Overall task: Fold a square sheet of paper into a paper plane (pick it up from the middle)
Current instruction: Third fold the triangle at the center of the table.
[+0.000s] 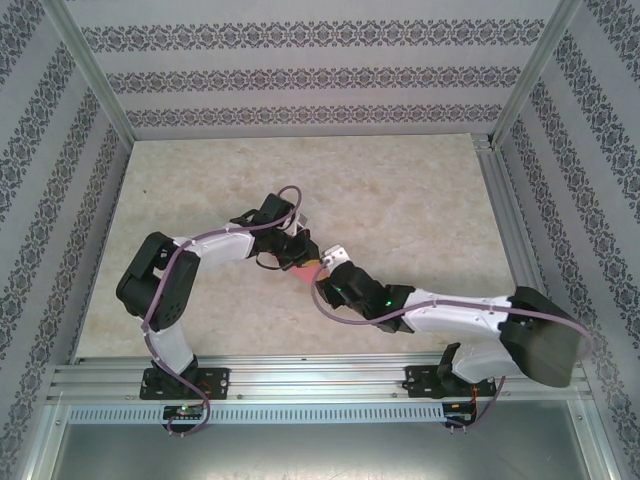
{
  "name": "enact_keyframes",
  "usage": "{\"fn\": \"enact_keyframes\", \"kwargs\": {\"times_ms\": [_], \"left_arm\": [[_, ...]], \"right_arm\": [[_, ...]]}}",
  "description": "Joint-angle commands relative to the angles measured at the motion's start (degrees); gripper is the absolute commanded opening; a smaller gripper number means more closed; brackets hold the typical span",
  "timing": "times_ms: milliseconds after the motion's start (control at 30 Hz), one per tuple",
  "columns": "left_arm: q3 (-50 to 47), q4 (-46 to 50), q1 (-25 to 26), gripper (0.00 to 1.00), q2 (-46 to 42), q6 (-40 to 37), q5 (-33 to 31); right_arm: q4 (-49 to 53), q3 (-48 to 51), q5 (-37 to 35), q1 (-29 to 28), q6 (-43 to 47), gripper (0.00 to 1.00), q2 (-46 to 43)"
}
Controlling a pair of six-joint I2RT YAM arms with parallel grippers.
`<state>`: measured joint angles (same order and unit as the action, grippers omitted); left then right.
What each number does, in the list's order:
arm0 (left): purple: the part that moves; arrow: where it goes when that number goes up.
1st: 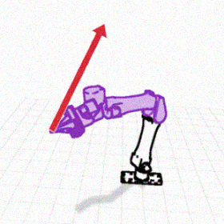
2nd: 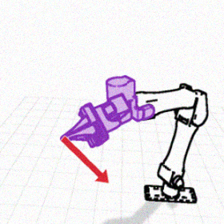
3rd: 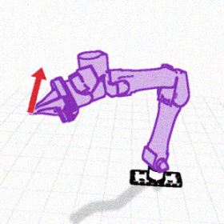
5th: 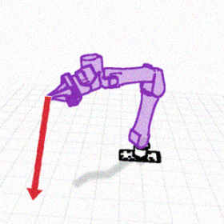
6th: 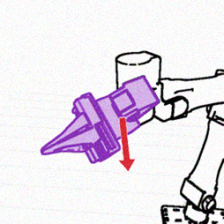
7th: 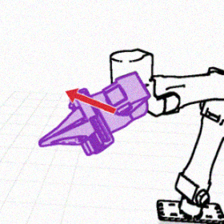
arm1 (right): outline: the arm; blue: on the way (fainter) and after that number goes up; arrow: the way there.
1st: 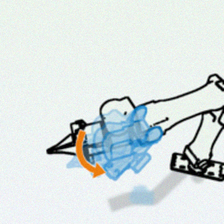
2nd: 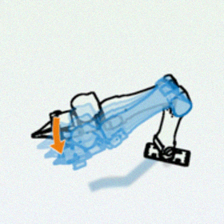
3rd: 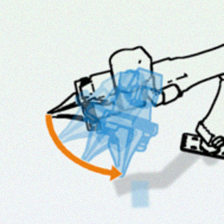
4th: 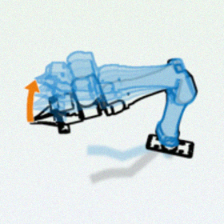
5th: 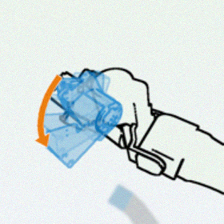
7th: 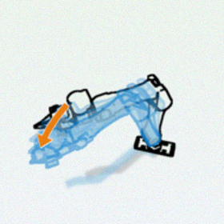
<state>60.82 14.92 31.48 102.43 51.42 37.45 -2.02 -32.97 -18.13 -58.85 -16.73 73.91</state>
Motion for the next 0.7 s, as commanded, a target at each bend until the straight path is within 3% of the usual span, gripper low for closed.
{"fn": "enact_keyframes", "kwargs": {"times_ms": [0,100,300,433,667], "left_arm": [[2.4,2.9,-1.3,0.04,1.4,-5.0,3.4],[2.7,4.0,-2.7,0.04,1.4,-7.1,4.4],[4.6,9.5,-4.8,0.05,3.0,-13.8,6.7],[5.1,9.1,-4.9,0.07,5.0,-16.4,7.4],[9.5,14.8,-5.3,0.07,9.0,-24.0,5.7]], "right_arm": [[0.1,4.1,7.1,4.4,-7.7,0.42,-6.8],[-3.1,9.1,16.0,11.8,-13.7,0.46,-12.9],[-3.2,12.0,25.4,21.4,-20.2,0.49,-18.4],[-4.2,8.9,31.9,22.8,-23.1,0.44,-13.8],[-14.6,3.6,42.4,22.2,-30.0,0.27,1.6]]}}
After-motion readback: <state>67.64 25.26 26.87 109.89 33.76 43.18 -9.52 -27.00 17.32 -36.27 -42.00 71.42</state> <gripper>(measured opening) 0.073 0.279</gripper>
